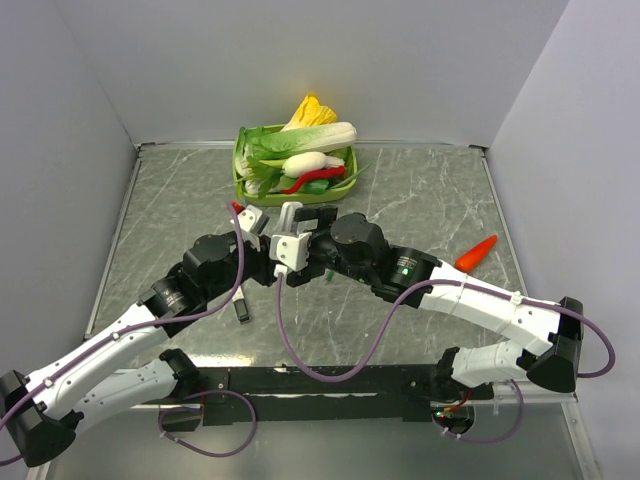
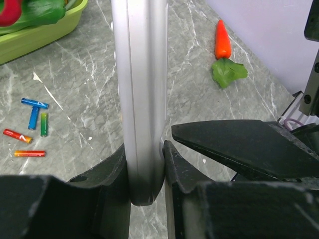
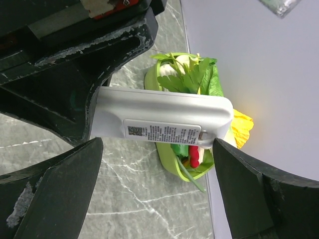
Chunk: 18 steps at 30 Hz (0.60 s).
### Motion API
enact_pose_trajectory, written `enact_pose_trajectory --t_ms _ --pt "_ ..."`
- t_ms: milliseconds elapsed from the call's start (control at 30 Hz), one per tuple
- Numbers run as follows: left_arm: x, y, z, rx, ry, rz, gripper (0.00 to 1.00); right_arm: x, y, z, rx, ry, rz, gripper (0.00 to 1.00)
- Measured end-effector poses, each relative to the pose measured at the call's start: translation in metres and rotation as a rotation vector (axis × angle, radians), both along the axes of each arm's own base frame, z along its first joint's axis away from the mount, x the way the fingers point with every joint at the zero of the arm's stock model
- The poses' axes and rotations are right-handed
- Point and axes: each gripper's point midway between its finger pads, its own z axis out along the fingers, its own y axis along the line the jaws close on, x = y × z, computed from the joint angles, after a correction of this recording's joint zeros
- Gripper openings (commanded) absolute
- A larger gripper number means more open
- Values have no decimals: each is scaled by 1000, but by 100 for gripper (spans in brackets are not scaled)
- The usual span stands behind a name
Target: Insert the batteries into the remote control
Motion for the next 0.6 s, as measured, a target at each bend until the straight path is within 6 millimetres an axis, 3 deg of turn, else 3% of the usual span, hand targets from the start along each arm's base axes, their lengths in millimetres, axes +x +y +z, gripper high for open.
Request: enact_pose_trajectory --t_ms 600 --pt "-1 0 0 -9 12 2 1 -6 4 -2 -1 13 25 94"
